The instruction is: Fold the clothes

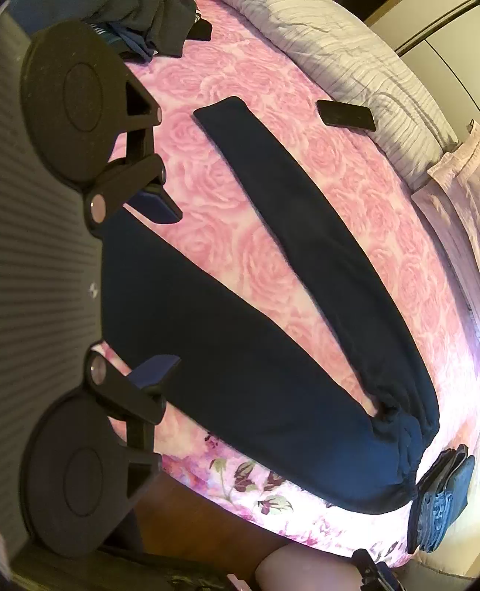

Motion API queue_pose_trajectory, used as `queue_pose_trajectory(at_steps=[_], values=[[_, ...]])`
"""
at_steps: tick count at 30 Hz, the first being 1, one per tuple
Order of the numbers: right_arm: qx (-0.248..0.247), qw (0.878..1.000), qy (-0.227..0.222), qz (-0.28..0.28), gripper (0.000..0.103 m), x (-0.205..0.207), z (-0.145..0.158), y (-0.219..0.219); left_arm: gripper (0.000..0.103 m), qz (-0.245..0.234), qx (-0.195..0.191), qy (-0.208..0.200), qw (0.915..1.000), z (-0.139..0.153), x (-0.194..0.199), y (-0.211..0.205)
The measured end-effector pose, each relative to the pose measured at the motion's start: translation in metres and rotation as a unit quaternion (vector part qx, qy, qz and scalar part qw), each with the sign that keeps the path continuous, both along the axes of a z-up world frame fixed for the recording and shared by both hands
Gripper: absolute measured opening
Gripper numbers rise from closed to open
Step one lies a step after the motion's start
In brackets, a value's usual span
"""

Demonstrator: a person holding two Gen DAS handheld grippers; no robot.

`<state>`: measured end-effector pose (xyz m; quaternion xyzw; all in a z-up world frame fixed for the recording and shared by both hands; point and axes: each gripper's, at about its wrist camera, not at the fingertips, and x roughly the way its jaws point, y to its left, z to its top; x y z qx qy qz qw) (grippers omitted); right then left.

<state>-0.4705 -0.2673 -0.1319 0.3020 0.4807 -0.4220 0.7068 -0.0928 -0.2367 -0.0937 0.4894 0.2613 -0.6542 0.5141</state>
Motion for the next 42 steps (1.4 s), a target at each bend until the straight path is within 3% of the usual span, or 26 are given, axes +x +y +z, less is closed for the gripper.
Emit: queue_pose_trajectory(at_steps=[8,14,23,31,36,42], values=[[0.006,1.000,-0.001,0.019,0.090,0.003,-0.006,-0.007,0.075,0.014,0.004,-0.004,0.9999,-0.001,0.001,0.003],[-0.025,0.996,-0.021,0.084,0.090,0.007,-0.002,-0.016,0.075,0.039,-0.009,-0.014,0.9991,0.003,0.023,-0.008],[-0.044,0.980,-0.011,0.191,0.090,0.032,0.002,-0.080,0.078,0.042,-0.034,-0.015,0.9984,-0.008,0.095,-0.077],[-0.049,0.959,0.074,0.271,0.090,0.087,-0.015,-0.166,0.077,-0.007,-0.003,-0.040,0.9992,-0.083,0.185,-0.197],[-0.024,0.960,0.086,0.266,0.090,0.105,-0.045,-0.230,0.049,-0.056,0.059,-0.034,0.9961,-0.142,0.235,-0.258],[-0.002,0.953,0.098,0.285,0.090,0.121,-0.082,-0.283,0.046,-0.093,0.092,-0.019,0.9912,-0.175,0.271,-0.306]])
